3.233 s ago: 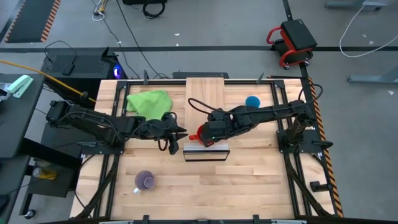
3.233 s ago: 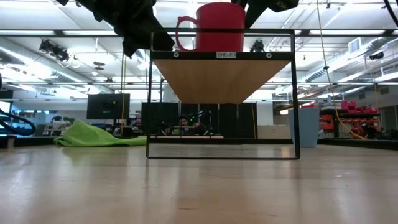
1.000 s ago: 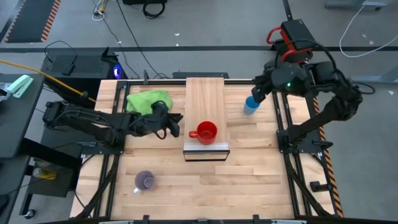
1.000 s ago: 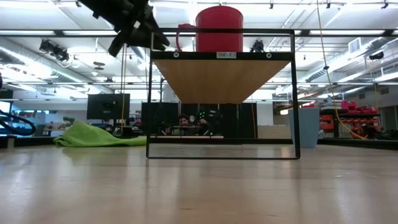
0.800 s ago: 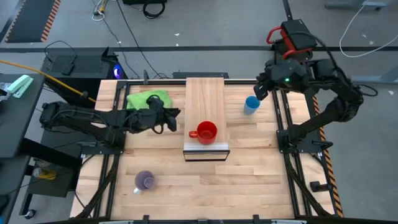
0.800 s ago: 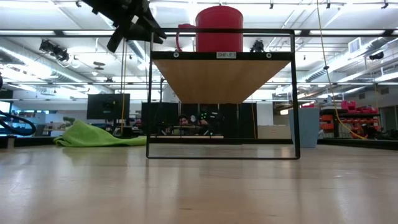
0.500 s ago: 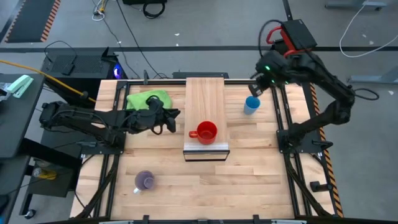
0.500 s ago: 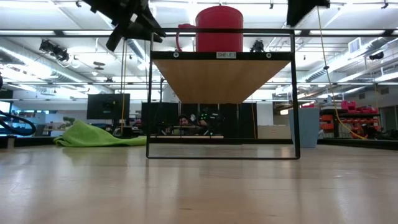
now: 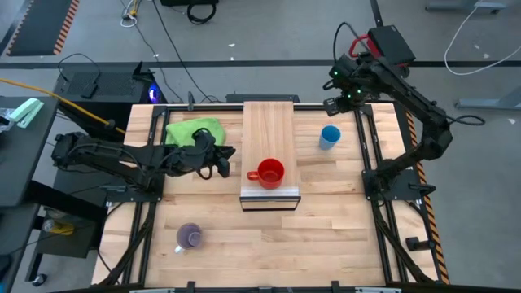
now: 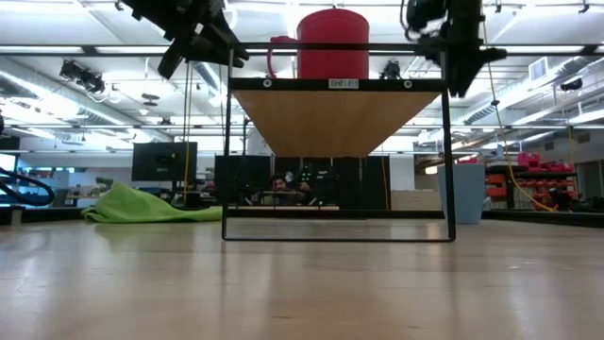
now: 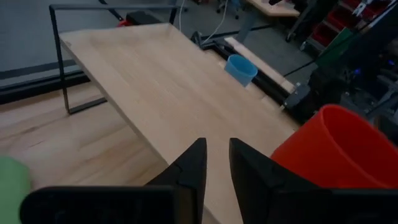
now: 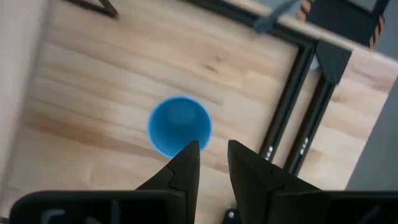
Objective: Stack small to large cups/mugs on shelf
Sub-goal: Put the blue cup on the shelf
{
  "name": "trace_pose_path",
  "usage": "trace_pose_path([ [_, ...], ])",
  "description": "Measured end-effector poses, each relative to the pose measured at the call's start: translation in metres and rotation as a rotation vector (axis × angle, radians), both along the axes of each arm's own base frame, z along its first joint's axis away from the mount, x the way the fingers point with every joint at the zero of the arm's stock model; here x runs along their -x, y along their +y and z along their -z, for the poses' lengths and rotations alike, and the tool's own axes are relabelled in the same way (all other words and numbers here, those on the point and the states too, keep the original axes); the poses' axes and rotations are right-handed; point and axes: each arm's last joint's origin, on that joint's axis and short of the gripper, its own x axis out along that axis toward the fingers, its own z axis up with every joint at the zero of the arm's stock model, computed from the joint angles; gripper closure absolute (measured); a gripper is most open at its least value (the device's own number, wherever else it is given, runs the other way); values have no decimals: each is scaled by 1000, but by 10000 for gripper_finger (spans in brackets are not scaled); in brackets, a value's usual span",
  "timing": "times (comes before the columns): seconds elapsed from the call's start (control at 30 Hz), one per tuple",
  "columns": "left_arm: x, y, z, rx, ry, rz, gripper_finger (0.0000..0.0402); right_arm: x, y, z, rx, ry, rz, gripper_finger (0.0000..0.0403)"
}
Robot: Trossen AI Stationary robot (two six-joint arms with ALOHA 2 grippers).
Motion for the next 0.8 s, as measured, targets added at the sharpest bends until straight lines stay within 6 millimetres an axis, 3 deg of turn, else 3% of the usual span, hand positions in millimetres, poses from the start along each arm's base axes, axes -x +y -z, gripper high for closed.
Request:
trace_pose_path([
  [0.43, 2, 0, 4, 2, 54, 20, 324, -3, -3, 75, -127, 120, -6, 312],
  [0.53, 2, 0, 5, 2, 61, 20, 327, -2, 0, 90, -138, 83, -9, 312],
  [0.8, 2, 0, 5, 2, 60, 19, 323, 1, 3, 111, -125, 49, 2, 312],
])
